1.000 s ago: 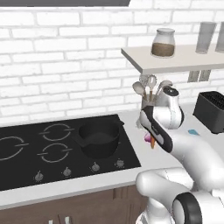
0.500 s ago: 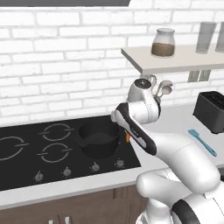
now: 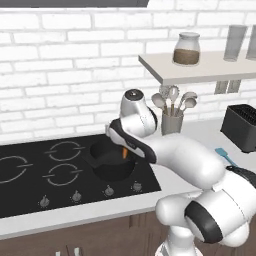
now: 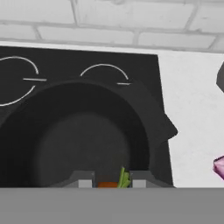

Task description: Put the carrot and onion in the pot. Retrieve the spatula and lightly stir the vegetables in the pot.

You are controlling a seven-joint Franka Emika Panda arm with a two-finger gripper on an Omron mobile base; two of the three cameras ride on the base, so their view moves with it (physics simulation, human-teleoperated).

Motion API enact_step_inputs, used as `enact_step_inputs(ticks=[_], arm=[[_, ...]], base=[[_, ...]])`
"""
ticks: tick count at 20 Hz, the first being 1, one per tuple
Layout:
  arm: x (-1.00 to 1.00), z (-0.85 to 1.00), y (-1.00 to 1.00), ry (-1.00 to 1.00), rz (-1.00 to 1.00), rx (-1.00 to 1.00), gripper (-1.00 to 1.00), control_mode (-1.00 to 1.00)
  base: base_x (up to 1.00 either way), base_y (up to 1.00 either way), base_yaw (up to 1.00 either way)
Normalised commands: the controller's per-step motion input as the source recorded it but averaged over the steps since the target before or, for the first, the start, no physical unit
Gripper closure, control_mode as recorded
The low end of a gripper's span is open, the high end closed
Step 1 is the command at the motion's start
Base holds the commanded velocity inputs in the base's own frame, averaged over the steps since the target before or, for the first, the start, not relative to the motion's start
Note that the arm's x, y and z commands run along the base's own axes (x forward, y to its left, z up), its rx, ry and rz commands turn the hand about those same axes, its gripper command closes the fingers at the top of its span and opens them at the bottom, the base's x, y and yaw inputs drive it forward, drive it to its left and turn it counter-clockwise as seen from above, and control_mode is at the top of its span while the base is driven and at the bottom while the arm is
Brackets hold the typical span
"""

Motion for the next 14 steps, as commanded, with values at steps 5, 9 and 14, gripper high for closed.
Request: enact_step_inputs(ticks=[5, 9, 14], arm=[[0.23, -0.17, 0.41, 0.0, -0.04, 0.0, 1.0, -1.0], [0.23, -0.34, 0.18, 0.0, -0.06, 0.0, 1.0, -1.0], [0.16, -0.39, 0.0, -0.01, -0.08, -0.02, 1.0, -1.0]], base=[[0.0, 0.0, 0.0], [0.0, 0.0, 0.0], [0.0, 0.0, 0.0]])
